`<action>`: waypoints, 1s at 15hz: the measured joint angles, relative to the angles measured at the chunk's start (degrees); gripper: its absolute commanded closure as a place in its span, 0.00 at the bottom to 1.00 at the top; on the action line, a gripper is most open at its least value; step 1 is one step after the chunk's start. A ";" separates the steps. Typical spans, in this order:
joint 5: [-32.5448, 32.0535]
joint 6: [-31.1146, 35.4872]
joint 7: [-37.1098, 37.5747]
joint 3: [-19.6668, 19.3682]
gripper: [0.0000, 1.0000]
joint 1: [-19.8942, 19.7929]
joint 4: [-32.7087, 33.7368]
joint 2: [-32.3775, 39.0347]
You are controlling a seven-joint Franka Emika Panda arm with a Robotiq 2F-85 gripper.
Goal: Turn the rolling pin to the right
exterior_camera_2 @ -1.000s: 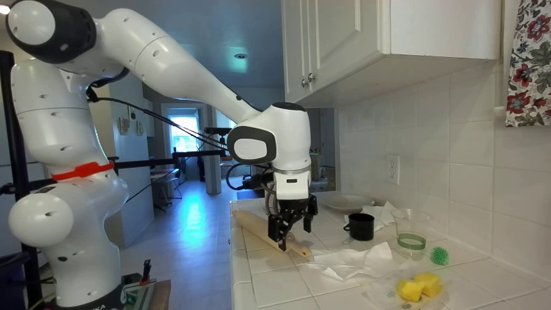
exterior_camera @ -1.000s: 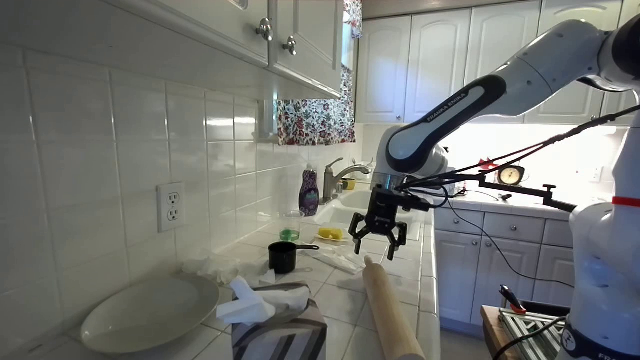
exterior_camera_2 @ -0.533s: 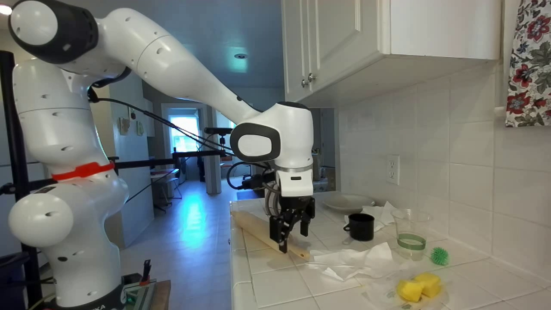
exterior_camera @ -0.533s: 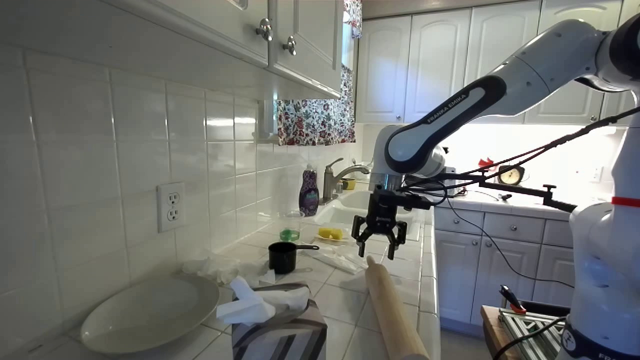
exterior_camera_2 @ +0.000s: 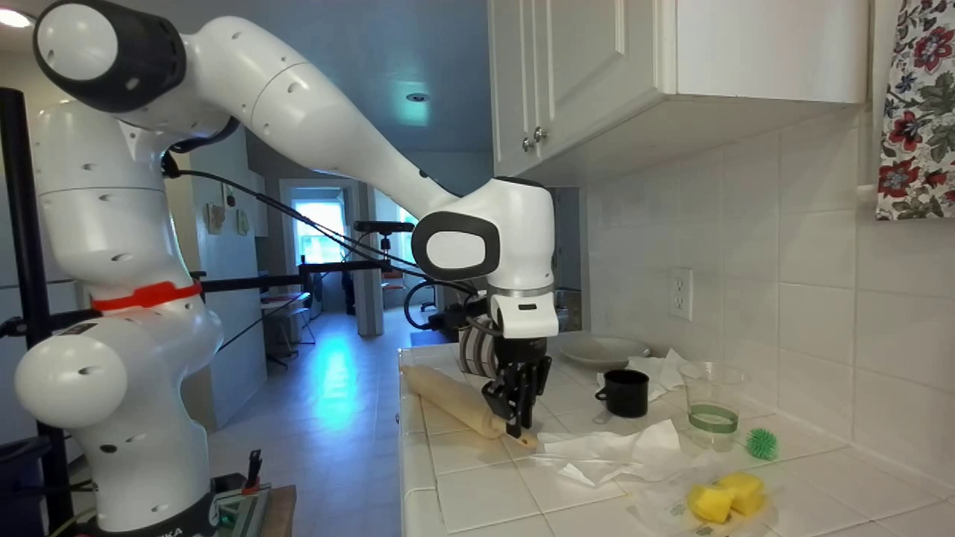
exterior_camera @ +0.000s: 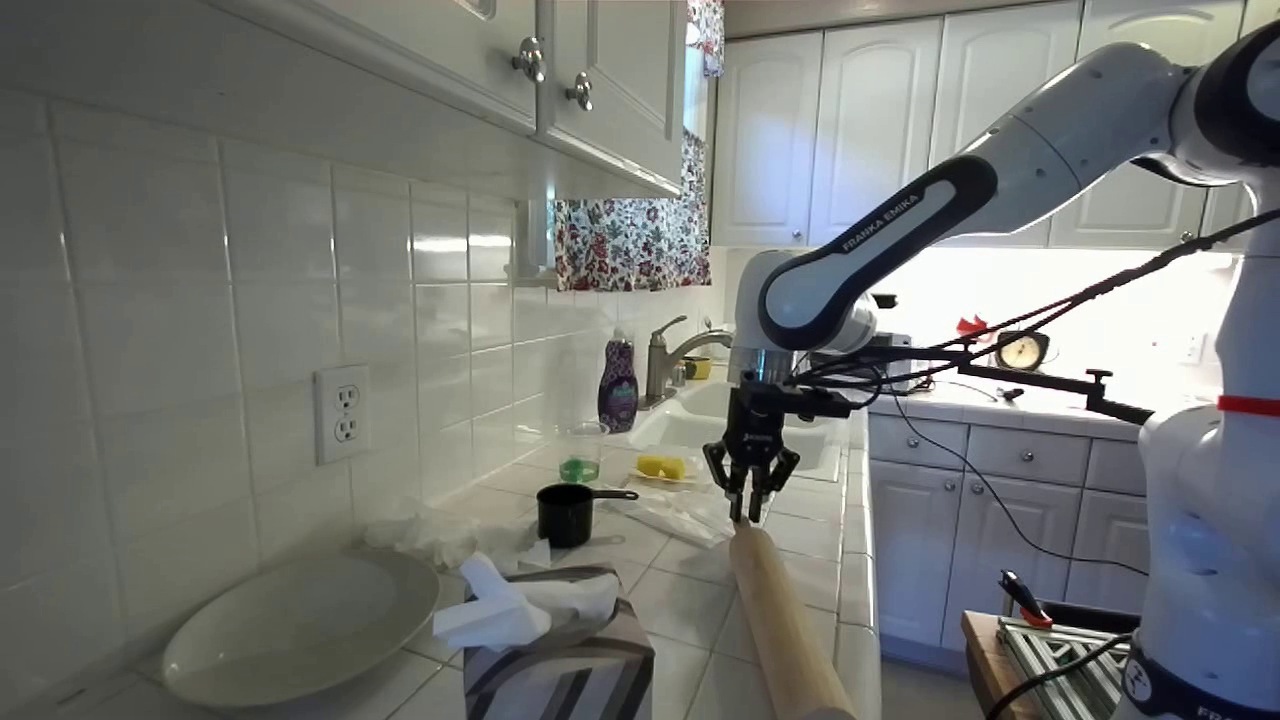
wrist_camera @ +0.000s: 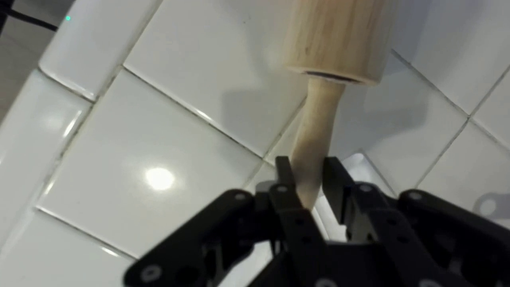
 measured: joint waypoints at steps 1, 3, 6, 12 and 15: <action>-0.03 -0.04 0.00 0.00 0.55 0.01 0.33 0.20; -0.17 -0.11 -0.01 0.00 0.52 0.01 0.82 0.45; -0.33 -0.11 -0.07 0.00 0.29 0.01 1.01 0.80; -0.46 -0.18 -0.46 0.00 0.18 0.05 2.26 2.31; -0.89 -0.38 -0.64 0.04 0.40 0.27 4.03 3.89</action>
